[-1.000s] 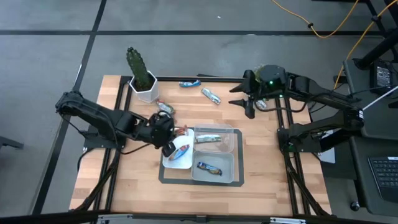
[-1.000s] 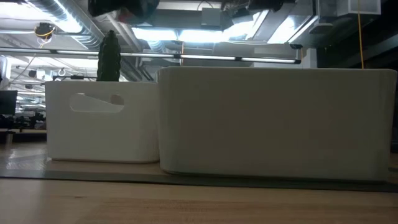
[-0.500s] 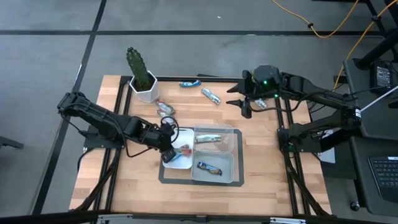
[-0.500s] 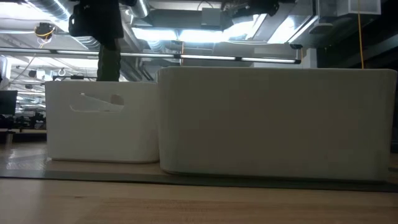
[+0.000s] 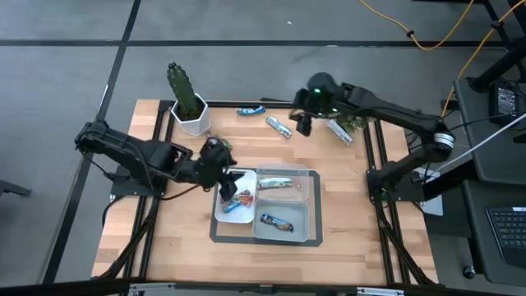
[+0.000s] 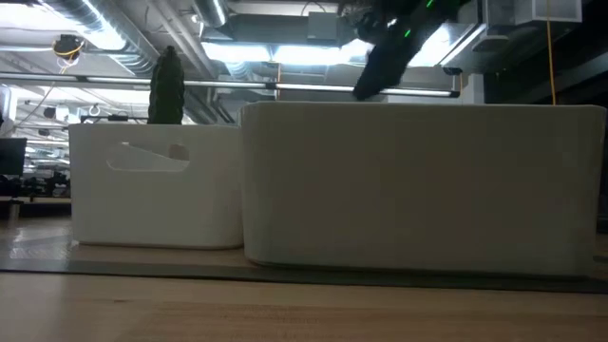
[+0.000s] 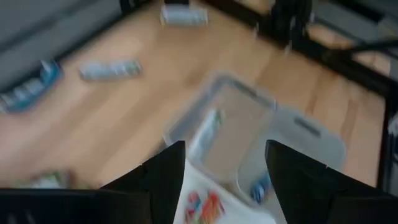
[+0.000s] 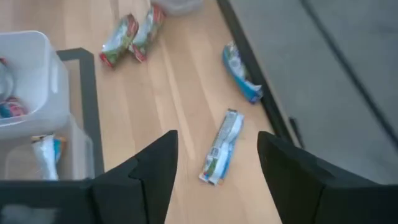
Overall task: Pick and place Granola Bars by type
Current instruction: Put the yellow granola bar into the transparent bin
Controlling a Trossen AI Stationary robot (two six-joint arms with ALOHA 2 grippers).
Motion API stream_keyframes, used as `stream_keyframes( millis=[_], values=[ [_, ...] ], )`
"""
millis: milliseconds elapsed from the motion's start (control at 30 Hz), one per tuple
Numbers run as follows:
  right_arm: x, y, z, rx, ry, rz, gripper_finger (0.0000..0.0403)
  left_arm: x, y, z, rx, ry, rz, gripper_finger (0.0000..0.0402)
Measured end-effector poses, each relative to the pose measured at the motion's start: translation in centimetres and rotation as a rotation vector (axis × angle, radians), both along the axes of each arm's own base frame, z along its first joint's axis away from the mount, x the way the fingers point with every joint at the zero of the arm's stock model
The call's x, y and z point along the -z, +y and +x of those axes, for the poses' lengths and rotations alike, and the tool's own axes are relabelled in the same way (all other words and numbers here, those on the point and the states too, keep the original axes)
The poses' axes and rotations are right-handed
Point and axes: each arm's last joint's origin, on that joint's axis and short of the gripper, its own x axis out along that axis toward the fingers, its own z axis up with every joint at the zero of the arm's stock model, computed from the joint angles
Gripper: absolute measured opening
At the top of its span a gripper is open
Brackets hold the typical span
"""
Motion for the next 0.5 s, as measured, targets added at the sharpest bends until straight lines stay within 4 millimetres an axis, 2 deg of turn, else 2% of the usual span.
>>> stream_keyframes(
  millis=[100, 200, 367, 500],
  values=[
    [2.9, -1.9, 1.9, 0.010, 0.039, 0.035, 0.0250, -1.7, 0.2, -0.1, -0.014, -0.047, 0.051, 0.0212],
    [6.0, -3.3, 3.4, 0.027, 0.091, 0.069, 0.0294, -2.6, 0.3, -0.2, -0.018, -0.068, 0.066, 0.0212],
    [10.9, -4.5, 5.0, 0.083, 0.196, 0.139, 0.0358, -2.6, 0.3, -0.4, -0.015, -0.052, 0.076, 0.0212],
    [13.5, -5.2, 6.1, 0.111, 0.265, 0.150, 0.0373, -2.4, 0.6, -0.5, -0.024, -0.022, 0.085, 0.0212]
  ],
)
